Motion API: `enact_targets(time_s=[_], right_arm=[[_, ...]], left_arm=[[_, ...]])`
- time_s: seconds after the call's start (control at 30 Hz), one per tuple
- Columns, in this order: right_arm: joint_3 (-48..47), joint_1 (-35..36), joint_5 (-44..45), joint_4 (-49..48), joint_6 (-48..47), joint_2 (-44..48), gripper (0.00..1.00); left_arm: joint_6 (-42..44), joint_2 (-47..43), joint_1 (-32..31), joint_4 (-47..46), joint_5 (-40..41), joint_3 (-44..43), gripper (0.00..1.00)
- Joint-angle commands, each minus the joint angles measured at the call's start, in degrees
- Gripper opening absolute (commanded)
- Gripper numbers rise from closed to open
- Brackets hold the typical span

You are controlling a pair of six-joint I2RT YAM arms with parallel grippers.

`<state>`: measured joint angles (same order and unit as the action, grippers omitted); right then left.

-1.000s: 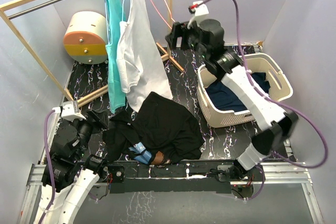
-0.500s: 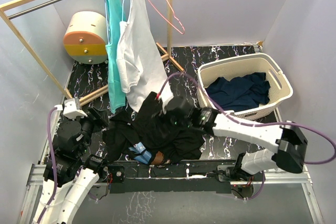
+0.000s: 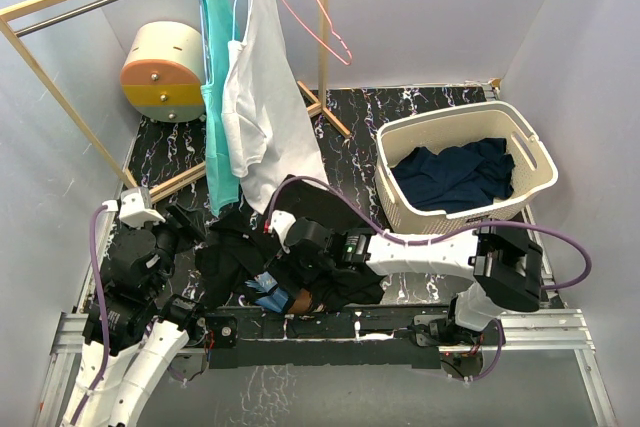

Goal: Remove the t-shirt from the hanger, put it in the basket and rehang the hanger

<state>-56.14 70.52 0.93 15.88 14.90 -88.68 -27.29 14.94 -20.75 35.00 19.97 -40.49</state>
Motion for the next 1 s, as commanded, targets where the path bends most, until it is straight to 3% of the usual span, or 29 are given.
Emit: enact_targets(time_s=[0.0,0.47,0.77,0.83,0.87,0.9,0.93,0.97], right_arm=[[-2.6,0.1,-0.2,-8.4,-6.3,-1.7,0.99],[-7.3,0.0,-6.5,-13.4,-8.2,-11.0,0.99],[-6.7,-0.3,-3.4,-12.4,-5.4,-18.2,0.98],[-6.4,-1.1,-2.9,-12.3,-4.4,-18.2,0.86],[-6.3,-1.7,-3.2,-12.2,-3.9,-18.0,0.64],[-6.2,-2.5,-2.9,-12.1,-3.2,-17.7,0.51],[-6.3,-3.3,-1.9,-11.6,-2.0,-17.1,0.26],[-6.3,-4.1,-1.1,-11.0,-1.1,-16.3,0.09]], left_arm=[[-0.5,-0.2,0.0,0.5,1.6,-0.4,0.61],[-1.0,-0.3,0.0,1.0,2.7,-0.4,0.61],[-1.2,-0.3,0.0,1.3,3.1,-0.5,0.61],[-1.3,-0.3,0.0,1.2,3.1,-0.5,0.61],[-1.3,-0.3,0.0,1.3,3.1,-0.5,0.61],[-1.3,-0.3,0.0,1.3,3.2,-0.4,0.61],[-1.3,-0.3,0.0,1.3,3.2,-0.5,0.61],[-1.4,-0.3,0.0,1.3,3.3,-0.5,0.61]])
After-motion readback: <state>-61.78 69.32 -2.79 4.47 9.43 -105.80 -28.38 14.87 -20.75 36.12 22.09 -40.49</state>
